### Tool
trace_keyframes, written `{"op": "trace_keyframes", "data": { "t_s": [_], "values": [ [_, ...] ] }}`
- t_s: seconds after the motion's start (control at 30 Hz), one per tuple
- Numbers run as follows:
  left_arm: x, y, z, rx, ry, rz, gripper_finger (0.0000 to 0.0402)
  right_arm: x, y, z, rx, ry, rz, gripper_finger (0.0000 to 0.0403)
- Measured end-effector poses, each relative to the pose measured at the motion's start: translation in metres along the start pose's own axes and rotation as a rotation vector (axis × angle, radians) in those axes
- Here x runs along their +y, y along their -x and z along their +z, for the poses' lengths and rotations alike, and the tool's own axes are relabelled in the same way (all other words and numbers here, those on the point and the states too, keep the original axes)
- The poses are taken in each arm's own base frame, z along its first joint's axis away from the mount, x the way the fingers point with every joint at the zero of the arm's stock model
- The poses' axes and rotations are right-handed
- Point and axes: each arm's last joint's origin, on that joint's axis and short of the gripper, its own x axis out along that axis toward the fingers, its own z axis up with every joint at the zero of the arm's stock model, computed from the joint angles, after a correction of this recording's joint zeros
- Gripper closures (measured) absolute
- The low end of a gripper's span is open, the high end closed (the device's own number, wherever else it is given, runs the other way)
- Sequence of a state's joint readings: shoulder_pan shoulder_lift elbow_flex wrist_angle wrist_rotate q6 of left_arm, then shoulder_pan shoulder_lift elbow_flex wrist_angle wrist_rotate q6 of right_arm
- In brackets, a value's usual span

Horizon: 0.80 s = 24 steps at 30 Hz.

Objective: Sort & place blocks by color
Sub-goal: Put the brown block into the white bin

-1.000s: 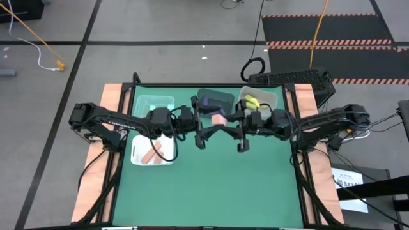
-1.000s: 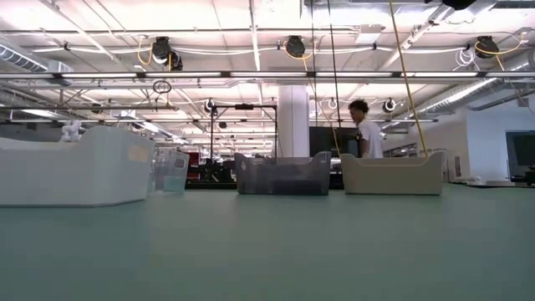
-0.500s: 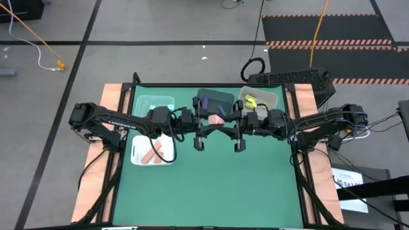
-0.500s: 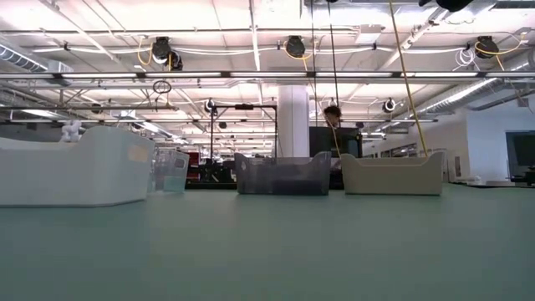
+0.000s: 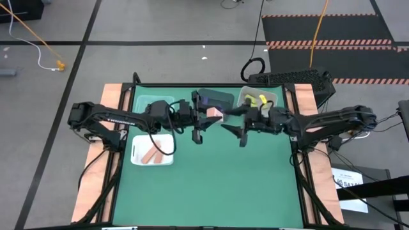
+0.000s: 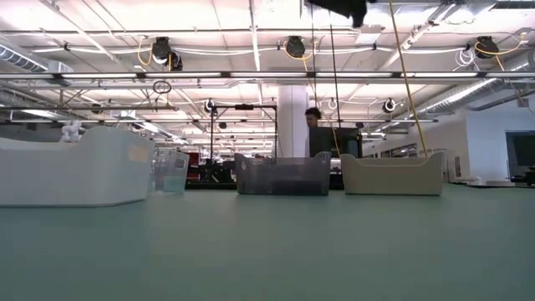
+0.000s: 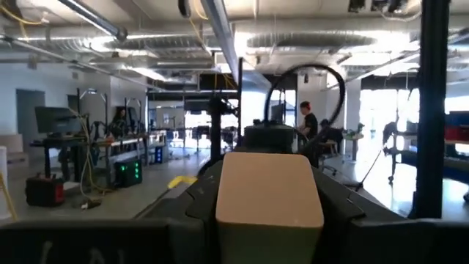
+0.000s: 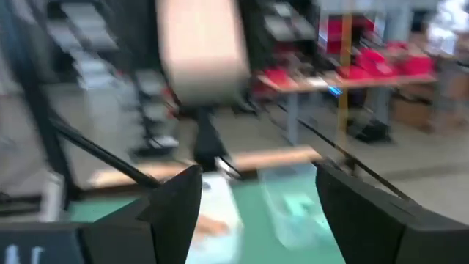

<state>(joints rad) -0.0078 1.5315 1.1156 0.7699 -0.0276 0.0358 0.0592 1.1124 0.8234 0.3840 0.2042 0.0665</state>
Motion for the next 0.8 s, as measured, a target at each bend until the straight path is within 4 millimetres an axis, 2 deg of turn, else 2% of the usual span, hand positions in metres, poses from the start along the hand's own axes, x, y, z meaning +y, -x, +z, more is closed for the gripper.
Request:
{"op": "trace_keyframes", "data": {
  "t_s": [0.07, 0.2, 0.4, 0.63, 0.8],
  "values": [
    [0.006, 0.002, 0.004, 0.005, 0.025, 0.021, 0.0272, -0.005, 0.008, -0.001, 0.060, 0.014, -0.061, 0.0138],
    [0.021, 0.012, 0.012, 0.123, 0.102, 0.091, 0.0272, -0.014, 0.023, 0.000, 0.129, 0.042, -0.207, 0.0141],
    [0.036, 0.046, 0.025, 0.402, 0.291, 0.203, 0.0272, -0.024, 0.035, 0.003, 0.147, 0.059, -0.346, 0.0147],
    [0.029, 0.095, 0.025, 0.789, 0.493, 0.337, 0.0272, -0.033, 0.038, 0.000, 0.198, 0.073, -0.391, 0.0147],
    [0.020, 0.133, 0.013, 1.145, 0.548, 0.495, 0.0272, -0.039, 0.039, -0.007, 0.231, 0.081, -0.418, 0.0147]
  ]
}}
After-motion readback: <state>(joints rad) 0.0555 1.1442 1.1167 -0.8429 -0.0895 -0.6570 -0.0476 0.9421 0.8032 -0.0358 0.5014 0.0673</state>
